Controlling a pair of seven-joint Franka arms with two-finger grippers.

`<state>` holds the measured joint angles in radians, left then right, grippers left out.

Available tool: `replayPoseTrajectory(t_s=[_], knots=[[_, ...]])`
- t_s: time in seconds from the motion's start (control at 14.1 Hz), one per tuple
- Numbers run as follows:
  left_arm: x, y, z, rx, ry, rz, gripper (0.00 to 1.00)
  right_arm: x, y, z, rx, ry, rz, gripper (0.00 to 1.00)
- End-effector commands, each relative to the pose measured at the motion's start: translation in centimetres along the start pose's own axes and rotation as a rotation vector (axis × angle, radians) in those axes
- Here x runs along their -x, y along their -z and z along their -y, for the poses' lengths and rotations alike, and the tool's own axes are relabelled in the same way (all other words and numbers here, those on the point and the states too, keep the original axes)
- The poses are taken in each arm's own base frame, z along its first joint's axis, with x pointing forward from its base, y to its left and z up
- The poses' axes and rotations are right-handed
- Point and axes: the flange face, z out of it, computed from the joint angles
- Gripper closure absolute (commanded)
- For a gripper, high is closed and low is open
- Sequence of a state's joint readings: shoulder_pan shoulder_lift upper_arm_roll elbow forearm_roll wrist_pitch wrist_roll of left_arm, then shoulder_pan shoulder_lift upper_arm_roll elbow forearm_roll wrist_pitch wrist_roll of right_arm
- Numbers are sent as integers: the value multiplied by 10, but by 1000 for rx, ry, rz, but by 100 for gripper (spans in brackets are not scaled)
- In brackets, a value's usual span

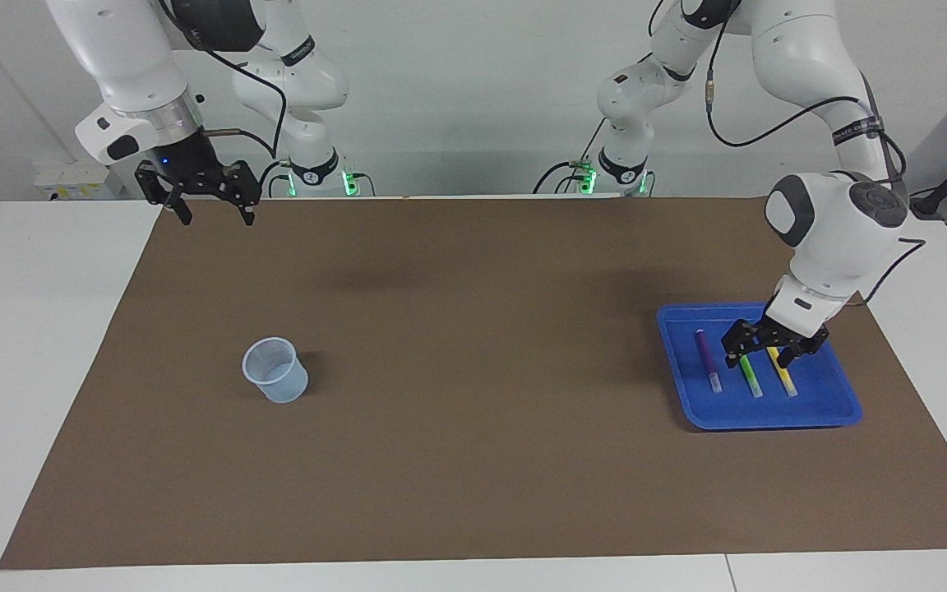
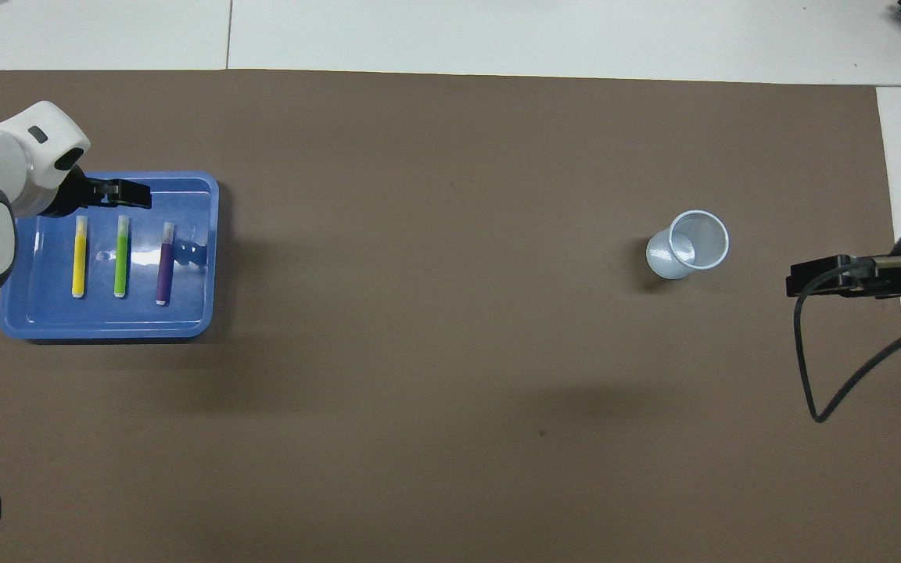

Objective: Right arm passes pens to left for tray arrangement

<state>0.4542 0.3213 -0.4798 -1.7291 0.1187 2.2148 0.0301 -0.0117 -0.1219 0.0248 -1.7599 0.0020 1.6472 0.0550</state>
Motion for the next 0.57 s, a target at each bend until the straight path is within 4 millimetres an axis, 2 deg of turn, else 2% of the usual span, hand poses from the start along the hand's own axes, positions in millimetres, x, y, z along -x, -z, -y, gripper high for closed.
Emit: replayPoseTrajectory(t_s=[0.0, 0.14, 0.28, 0.36, 0.43, 0.5], knots=[[-16, 57, -6, -38, -1, -53, 1, 2, 0, -7, 7, 0, -8, 0], [-17, 93, -7, -62, 2, -89, 1, -2, 4, -12, 7, -10, -32, 0], [-2, 140, -10, -113, 6, -84, 1, -9, 12, -21, -6, -29, -107, 0], [8, 166, -18, -137, 4, -84, 1, -10, 13, -24, -11, -34, -115, 0], [15, 184, -26, -148, 4, -80, 1, -8, 17, -20, -12, -25, -122, 0], [23, 194, -31, -158, 3, -54, 1, -7, 18, -18, -11, -21, -122, 0]])
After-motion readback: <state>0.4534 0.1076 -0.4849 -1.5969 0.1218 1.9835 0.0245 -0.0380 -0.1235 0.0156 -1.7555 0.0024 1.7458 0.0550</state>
